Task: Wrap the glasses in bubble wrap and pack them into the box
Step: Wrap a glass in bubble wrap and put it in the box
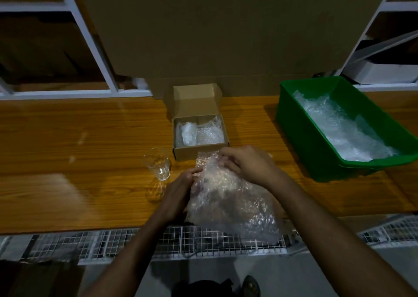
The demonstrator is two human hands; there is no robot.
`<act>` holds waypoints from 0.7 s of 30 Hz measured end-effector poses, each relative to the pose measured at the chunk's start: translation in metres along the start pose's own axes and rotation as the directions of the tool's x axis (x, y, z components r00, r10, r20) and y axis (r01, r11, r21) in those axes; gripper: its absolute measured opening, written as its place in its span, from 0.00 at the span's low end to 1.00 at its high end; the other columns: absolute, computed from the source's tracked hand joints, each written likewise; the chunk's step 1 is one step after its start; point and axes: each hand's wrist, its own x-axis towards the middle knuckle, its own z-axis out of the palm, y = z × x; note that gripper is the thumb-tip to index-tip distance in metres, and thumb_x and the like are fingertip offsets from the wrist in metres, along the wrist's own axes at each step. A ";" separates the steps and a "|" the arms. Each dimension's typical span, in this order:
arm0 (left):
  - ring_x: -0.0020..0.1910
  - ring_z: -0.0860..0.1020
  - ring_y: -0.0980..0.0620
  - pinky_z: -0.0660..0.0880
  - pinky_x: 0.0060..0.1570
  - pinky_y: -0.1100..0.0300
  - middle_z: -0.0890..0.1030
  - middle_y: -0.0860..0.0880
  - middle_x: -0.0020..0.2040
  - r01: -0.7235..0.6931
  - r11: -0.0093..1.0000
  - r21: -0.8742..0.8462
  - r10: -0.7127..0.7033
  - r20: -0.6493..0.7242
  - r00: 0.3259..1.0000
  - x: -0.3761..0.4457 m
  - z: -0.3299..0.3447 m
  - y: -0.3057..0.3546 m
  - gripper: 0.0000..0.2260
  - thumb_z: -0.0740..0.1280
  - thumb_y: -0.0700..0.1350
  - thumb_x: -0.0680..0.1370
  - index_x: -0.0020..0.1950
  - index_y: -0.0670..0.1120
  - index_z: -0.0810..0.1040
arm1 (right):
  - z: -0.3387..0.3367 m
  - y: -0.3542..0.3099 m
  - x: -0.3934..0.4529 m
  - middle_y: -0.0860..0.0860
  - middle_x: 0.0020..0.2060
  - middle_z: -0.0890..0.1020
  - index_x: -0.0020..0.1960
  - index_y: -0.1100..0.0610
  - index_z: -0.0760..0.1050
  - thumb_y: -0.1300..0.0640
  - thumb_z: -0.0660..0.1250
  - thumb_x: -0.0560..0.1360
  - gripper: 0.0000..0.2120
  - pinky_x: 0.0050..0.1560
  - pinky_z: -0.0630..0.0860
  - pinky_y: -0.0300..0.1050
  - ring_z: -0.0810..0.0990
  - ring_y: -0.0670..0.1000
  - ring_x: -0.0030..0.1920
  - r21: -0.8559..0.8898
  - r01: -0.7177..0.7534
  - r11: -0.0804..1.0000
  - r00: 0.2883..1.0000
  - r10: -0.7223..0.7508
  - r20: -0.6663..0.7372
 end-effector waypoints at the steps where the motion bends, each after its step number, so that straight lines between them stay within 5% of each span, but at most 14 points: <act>1: 0.60 0.81 0.55 0.79 0.53 0.54 0.80 0.57 0.63 0.051 0.997 -0.054 -0.050 0.016 0.999 0.000 -0.002 -0.002 0.19 0.53 0.63 0.82 0.69 0.62 0.72 | 0.010 0.003 0.008 0.45 0.44 0.82 0.57 0.46 0.73 0.46 0.63 0.81 0.07 0.38 0.73 0.44 0.80 0.48 0.44 -0.037 -0.031 0.999 0.999 0.032 0.011; 5: 0.50 0.83 0.59 0.77 0.48 0.59 0.84 0.54 0.51 0.097 0.993 0.062 -0.097 0.000 0.995 0.003 0.001 0.005 0.19 0.64 0.52 0.82 0.73 0.57 0.67 | 0.033 -0.001 0.007 0.45 0.59 0.79 0.67 0.45 0.68 0.43 0.60 0.81 0.16 0.55 0.70 0.47 0.75 0.49 0.59 -0.099 -0.179 0.979 0.978 0.166 -0.125; 9: 0.46 0.83 0.56 0.77 0.47 0.58 0.85 0.50 0.48 0.189 0.976 -0.110 -0.192 -0.015 0.981 0.008 0.007 0.005 0.20 0.65 0.48 0.82 0.74 0.54 0.67 | 0.034 -0.019 -0.041 0.48 0.57 0.78 0.64 0.49 0.71 0.41 0.56 0.81 0.17 0.56 0.71 0.50 0.72 0.50 0.57 -0.040 -0.374 0.927 0.869 0.335 -0.365; 13: 0.52 0.82 0.52 0.77 0.43 0.63 0.83 0.50 0.54 0.286 0.929 -0.237 -0.283 0.048 0.958 0.009 0.010 0.013 0.22 0.66 0.52 0.81 0.74 0.55 0.68 | 0.053 -0.004 -0.081 0.56 0.63 0.74 0.69 0.52 0.68 0.38 0.56 0.80 0.25 0.57 0.71 0.53 0.70 0.56 0.62 -0.045 -0.625 0.779 0.774 0.611 -0.165; 17: 0.61 0.79 0.50 0.77 0.54 0.57 0.76 0.47 0.69 0.295 0.944 -0.145 -0.285 0.090 0.954 0.011 0.020 0.014 0.26 0.71 0.52 0.77 0.74 0.54 0.69 | 0.072 0.008 -0.083 0.54 0.67 0.69 0.67 0.49 0.69 0.43 0.64 0.78 0.20 0.61 0.70 0.55 0.67 0.55 0.65 -0.030 -0.456 0.889 0.887 0.452 -0.091; 19: 0.58 0.81 0.50 0.79 0.57 0.51 0.78 0.45 0.68 0.283 0.949 -0.142 -0.275 0.072 0.959 0.012 0.021 0.013 0.25 0.73 0.43 0.77 0.72 0.53 0.70 | 0.074 0.009 -0.080 0.52 0.67 0.69 0.70 0.50 0.69 0.47 0.65 0.78 0.21 0.63 0.72 0.52 0.68 0.53 0.66 0.033 -0.394 0.919 0.911 0.395 -0.117; 21: 0.52 0.84 0.51 0.80 0.56 0.49 0.84 0.45 0.57 0.236 0.963 -0.129 -0.236 0.017 0.972 0.012 0.021 0.010 0.25 0.71 0.36 0.77 0.71 0.53 0.71 | 0.072 0.011 -0.082 0.52 0.66 0.70 0.72 0.54 0.67 0.48 0.65 0.79 0.23 0.61 0.73 0.50 0.68 0.52 0.64 0.108 -0.469 0.877 0.850 0.481 -0.213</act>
